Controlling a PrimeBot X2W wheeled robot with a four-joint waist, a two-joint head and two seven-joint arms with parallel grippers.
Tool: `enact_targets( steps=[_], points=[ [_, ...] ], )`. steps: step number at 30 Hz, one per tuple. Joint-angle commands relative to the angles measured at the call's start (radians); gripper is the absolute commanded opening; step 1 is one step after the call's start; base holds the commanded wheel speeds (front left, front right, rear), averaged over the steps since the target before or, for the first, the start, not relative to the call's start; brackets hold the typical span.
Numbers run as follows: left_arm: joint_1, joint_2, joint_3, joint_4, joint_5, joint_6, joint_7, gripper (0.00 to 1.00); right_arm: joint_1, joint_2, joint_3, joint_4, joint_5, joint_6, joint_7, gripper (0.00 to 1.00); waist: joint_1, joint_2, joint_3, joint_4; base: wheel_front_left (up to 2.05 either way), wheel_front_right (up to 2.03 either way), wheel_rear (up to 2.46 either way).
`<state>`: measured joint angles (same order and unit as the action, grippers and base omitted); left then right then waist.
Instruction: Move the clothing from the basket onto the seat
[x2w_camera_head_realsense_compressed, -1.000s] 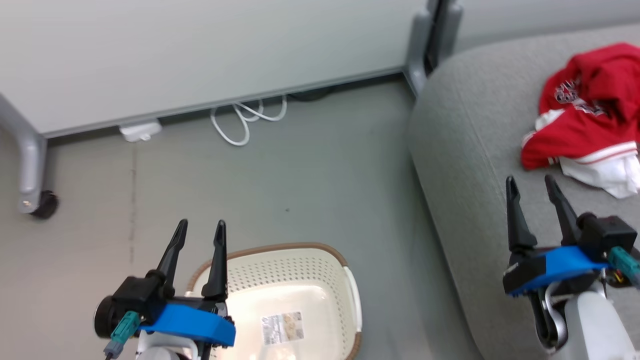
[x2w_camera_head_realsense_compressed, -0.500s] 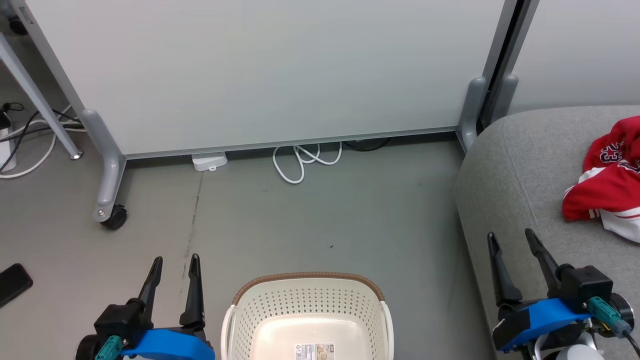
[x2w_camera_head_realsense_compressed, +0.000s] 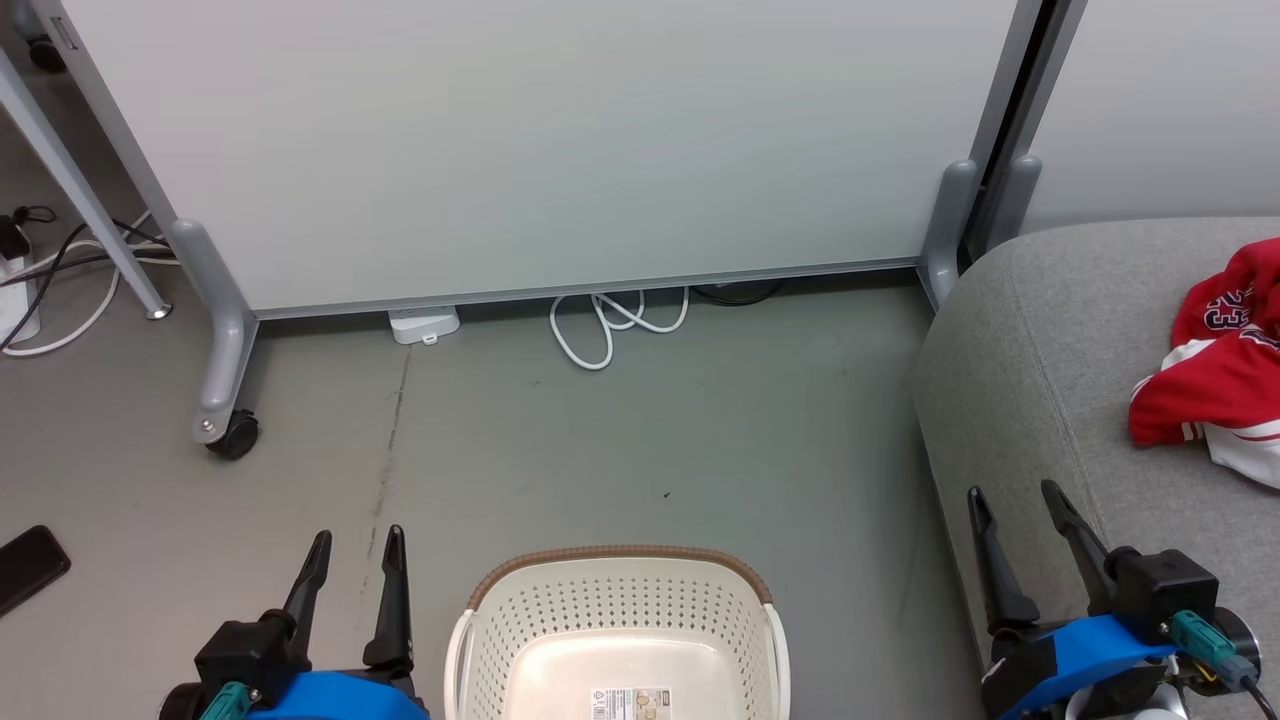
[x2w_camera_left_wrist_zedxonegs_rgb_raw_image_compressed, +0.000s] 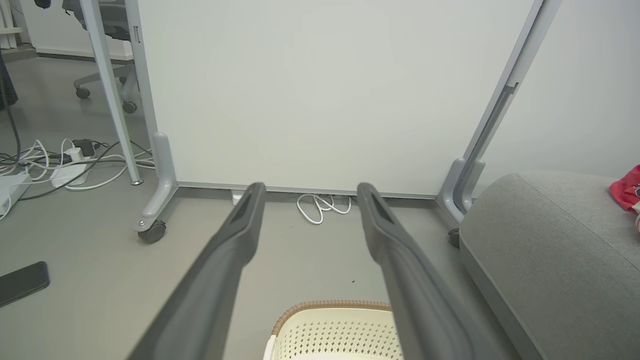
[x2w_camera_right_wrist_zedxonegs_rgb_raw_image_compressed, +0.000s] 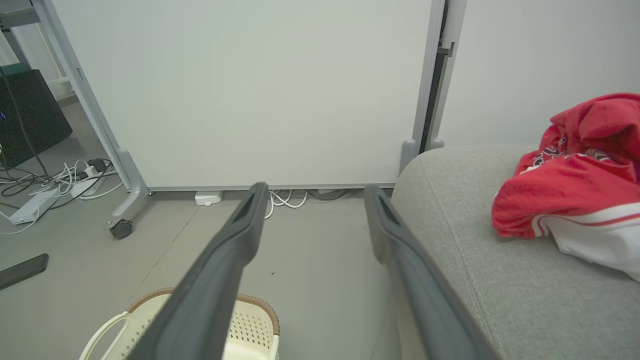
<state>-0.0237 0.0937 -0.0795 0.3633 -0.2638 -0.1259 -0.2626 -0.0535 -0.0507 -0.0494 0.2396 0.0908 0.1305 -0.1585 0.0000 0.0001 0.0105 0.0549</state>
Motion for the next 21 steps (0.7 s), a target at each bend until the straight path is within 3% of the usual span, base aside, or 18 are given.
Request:
enact_targets(
  steps=[1,9,10,15,21],
  points=[
    [-0.003,0.007,-0.001,-0.002,0.0,-0.007,-0.003,1.0,0.008,0.0,0.001,-0.004,0.002,0.001,0.004,1.0,0.0,-0.0001,0.001,0.0,0.0,0.0,0.0],
    [-0.001,0.011,-0.018,0.0,-0.014,-0.007,-0.003,1.0,0.002,0.0,0.002,-0.005,0.0,0.001,0.002,1.0,0.0,-0.0001,0.008,0.001,0.0,0.0,0.0],
    [0.0,0.005,-0.02,0.0,-0.013,0.0,0.0,0.0,0.0,0.0,0.002,0.0,0.0,0.0,0.004,0.0,0.0,-0.0001,0.008,0.001,0.0,0.0,0.0],
    [0.023,-0.008,-0.024,0.036,-0.029,0.001,0.009,0.0,0.007,0.003,-0.001,0.044,0.011,0.0,0.013,0.0,0.0001,-0.0001,0.008,0.001,0.0,0.0,0.0],
    [0.013,-0.011,-0.006,0.022,-0.14,0.0,0.039,0.0,-0.004,0.002,-0.012,0.046,0.137,0.0,0.04,0.0,0.0001,-0.0001,0.008,-0.002,0.0,0.0,0.0]
  ],
)
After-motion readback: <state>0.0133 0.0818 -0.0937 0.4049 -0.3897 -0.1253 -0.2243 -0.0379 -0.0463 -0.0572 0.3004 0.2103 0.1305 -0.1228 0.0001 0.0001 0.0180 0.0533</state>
